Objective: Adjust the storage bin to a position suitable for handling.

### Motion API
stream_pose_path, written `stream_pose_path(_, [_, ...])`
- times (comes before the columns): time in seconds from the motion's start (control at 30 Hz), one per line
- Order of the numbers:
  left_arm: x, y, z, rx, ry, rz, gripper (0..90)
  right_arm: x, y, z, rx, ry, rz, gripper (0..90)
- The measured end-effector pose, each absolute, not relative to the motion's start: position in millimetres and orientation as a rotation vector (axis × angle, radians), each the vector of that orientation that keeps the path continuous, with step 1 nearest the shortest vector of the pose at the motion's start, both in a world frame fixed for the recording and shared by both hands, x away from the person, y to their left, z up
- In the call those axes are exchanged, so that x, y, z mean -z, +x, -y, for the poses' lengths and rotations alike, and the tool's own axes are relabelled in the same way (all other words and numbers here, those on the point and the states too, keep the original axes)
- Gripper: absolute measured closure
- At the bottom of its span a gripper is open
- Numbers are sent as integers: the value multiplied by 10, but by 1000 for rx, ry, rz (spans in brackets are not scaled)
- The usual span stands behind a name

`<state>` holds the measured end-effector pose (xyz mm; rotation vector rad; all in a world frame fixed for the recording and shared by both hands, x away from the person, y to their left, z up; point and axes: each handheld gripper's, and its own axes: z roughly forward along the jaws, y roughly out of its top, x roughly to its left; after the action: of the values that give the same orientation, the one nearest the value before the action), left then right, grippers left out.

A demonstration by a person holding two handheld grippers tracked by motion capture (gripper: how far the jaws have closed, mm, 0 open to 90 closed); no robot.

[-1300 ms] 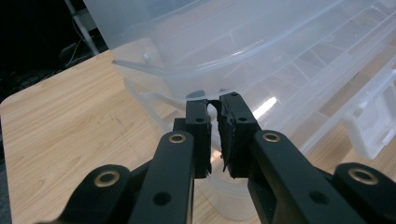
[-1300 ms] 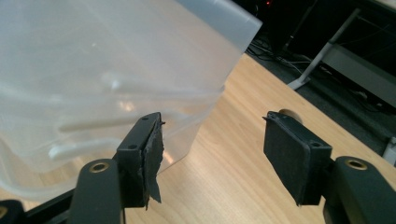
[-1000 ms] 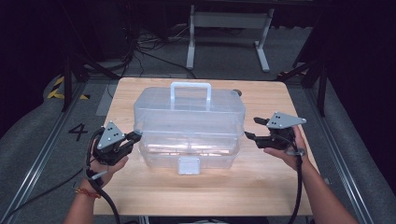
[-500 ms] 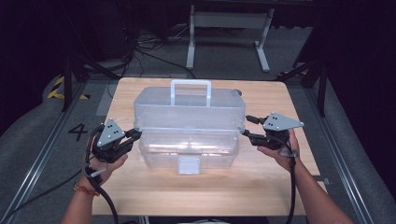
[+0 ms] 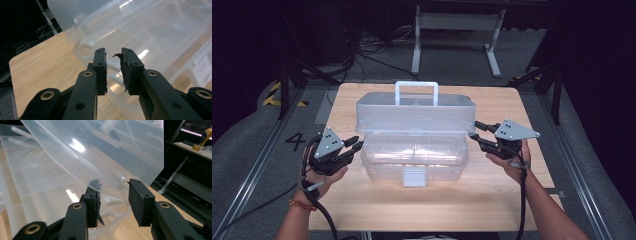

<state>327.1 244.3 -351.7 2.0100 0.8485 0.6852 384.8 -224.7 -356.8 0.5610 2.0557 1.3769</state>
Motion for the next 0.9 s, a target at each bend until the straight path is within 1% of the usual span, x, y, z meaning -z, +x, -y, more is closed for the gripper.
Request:
stream_pose_path(0.07, [3540,3260,-2464,-687,2016,-857,737,3554,3845,2236,-1378,561,-2034,659])
stream_pose_path(0.43, [3707,3173,-2651,-684,2050,-889,684,3514,3874,2197,-1401,590,-1947,688])
stream_pose_path(0.67, [3832,3118,-2744,-655,2082,-906,596,3475,3911,2174,-1415,618,-1901,709])
stream_pose_path(0.9, [4109,3084,-2747,-648,2198,-922,535,3438,3948,2130,-1406,644,-1845,727])
